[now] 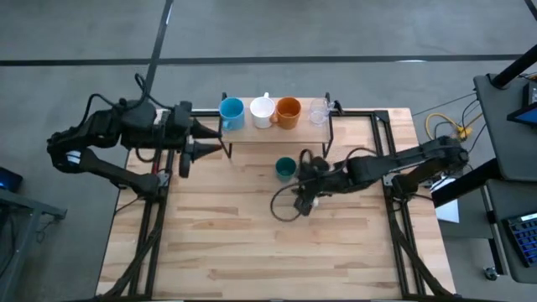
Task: Stack small to large cups/mugs on shelf
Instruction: Put the green mug on the shelf
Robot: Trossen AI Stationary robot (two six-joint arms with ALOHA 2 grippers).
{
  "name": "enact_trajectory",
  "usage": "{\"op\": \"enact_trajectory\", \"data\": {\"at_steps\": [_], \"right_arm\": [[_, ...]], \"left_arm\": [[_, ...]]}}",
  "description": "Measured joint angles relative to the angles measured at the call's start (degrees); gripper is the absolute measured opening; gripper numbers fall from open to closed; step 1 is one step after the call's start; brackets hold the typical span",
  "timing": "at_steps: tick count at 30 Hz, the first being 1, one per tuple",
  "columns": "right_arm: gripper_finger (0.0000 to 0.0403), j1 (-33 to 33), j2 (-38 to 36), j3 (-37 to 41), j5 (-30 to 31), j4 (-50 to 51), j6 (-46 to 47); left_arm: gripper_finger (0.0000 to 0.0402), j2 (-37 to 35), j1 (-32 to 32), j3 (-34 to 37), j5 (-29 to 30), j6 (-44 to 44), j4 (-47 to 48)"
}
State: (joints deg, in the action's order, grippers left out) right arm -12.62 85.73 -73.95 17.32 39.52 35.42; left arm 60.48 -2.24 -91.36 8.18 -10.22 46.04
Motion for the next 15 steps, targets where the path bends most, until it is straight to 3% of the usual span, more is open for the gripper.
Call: {"op": "enact_trajectory", "data": {"at_steps": [6, 15], "right_arm": [[0.0121, 0.17, 6.86, -1.05, -6.91, 1.35, -16.23], [0.0121, 3.63, 15.48, -13.12, -6.44, 13.19, -31.12]], "left_arm": [[0.0141, -0.92, -1.99, 0.16, 0.07, 0.04, -0.66], [0.0141, -1.96, -1.99, 0.77, 0.2, 0.04, -0.61]]}}
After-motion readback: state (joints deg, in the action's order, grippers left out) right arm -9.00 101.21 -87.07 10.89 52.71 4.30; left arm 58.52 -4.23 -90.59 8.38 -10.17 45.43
